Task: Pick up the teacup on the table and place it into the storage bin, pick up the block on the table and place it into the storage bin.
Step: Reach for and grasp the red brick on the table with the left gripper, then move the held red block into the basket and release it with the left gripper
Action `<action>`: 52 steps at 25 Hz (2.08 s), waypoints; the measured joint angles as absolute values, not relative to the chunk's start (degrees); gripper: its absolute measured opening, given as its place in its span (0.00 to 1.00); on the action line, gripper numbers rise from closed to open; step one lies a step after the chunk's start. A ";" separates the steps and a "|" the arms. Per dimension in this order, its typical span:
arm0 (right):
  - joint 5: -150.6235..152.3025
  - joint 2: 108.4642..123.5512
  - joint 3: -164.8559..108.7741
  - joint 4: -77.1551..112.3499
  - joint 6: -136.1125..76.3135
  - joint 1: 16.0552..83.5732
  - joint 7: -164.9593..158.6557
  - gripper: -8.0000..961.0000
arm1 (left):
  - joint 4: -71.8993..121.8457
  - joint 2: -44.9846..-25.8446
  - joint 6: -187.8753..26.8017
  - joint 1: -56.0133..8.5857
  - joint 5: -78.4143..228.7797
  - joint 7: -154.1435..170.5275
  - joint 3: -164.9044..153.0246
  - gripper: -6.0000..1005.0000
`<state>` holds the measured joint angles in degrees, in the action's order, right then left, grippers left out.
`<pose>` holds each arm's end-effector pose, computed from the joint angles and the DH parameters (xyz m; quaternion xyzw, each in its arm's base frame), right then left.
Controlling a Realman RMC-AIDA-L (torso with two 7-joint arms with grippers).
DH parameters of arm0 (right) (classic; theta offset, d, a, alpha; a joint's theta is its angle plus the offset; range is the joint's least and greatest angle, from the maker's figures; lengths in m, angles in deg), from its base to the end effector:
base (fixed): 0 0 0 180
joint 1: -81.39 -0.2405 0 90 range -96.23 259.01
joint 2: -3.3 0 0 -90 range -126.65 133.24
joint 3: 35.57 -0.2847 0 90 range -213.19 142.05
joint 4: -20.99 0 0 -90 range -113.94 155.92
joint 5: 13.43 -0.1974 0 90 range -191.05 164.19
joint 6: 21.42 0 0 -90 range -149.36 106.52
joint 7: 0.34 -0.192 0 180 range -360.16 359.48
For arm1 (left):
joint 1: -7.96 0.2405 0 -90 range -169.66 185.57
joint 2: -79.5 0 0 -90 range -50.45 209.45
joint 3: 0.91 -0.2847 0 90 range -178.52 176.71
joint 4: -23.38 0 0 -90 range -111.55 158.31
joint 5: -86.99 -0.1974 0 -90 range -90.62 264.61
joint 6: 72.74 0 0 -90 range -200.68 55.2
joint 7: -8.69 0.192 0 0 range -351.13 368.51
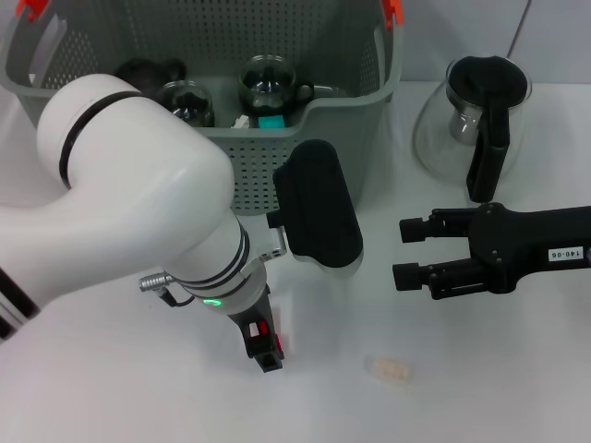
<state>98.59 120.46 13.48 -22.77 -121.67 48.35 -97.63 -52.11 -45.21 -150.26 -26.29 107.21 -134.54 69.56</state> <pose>0.2137 0.3315 -0.0473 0.9423 -0.2470 -0.2252 0.0161 -0.2045 0.3265 -0.1543 -0.9442 -0.0659 0.2906 0.1402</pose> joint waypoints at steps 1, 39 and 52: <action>98.59 120.45 13.47 -22.77 -121.67 48.35 -97.63 0.93 | -52.11 -45.22 -150.26 -26.31 107.21 -134.54 69.56 0.87; 98.47 120.90 11.77 -22.78 -122.12 49.32 -96.03 0.93 | -61.06 -44.81 -156.76 -23.27 105.64 -133.03 73.24 0.64; 98.58 121.07 11.89 -22.78 -122.77 49.78 -95.34 0.93 | -80.64 -45.03 -167.89 -18.48 109.84 -129.60 87.43 0.64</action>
<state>98.58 121.07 11.89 -22.78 -122.77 49.78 -95.34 -80.64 -45.03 -167.89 -18.48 109.84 -129.60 87.43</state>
